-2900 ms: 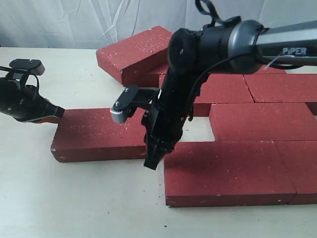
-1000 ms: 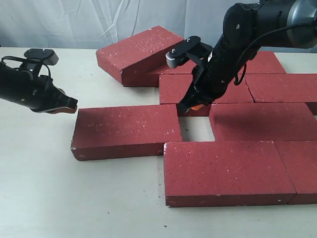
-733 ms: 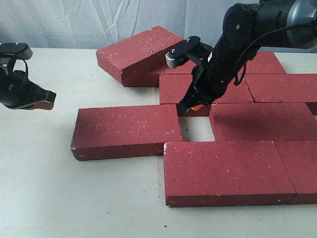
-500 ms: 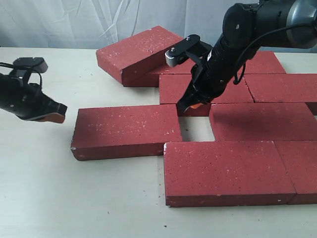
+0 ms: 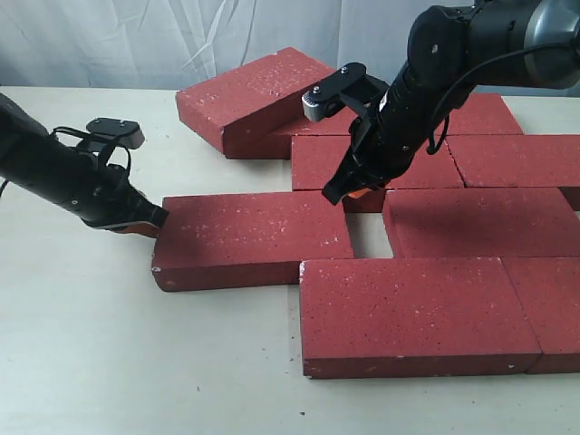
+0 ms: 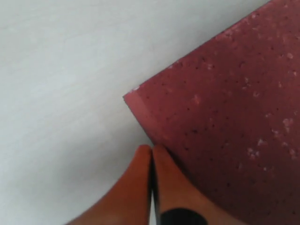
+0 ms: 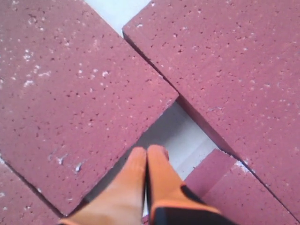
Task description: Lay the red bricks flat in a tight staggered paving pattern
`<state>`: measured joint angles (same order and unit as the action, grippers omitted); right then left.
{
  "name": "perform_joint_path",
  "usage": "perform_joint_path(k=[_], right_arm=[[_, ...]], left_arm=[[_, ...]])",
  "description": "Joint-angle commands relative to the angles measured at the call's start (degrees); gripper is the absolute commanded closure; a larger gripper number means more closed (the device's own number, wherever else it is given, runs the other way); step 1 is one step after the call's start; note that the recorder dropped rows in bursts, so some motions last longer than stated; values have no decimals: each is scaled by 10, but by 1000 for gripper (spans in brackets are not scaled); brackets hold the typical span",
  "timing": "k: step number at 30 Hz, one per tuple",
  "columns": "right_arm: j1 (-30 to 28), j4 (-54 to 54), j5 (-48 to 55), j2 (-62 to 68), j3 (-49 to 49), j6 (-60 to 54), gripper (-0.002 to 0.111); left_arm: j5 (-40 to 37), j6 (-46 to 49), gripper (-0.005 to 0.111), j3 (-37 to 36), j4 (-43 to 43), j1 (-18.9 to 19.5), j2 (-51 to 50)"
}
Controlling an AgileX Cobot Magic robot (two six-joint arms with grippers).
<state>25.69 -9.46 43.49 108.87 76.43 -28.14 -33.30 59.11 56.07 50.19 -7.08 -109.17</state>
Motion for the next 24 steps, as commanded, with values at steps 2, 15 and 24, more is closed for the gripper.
perform_joint_path(k=[2, 15, 24], right_arm=[[-4, -1, -5, -5, -2, -2, 107], [-4, -3, -8, -5, -2, -2, 107], [-4, -3, -8, -5, -2, -2, 107]], left_arm=[[4, -1, 107, 13, 11, -23, -8], [25, -1, 107, 20, 24, -58, -8], [36, -1, 107, 22, 31, -82, -14]])
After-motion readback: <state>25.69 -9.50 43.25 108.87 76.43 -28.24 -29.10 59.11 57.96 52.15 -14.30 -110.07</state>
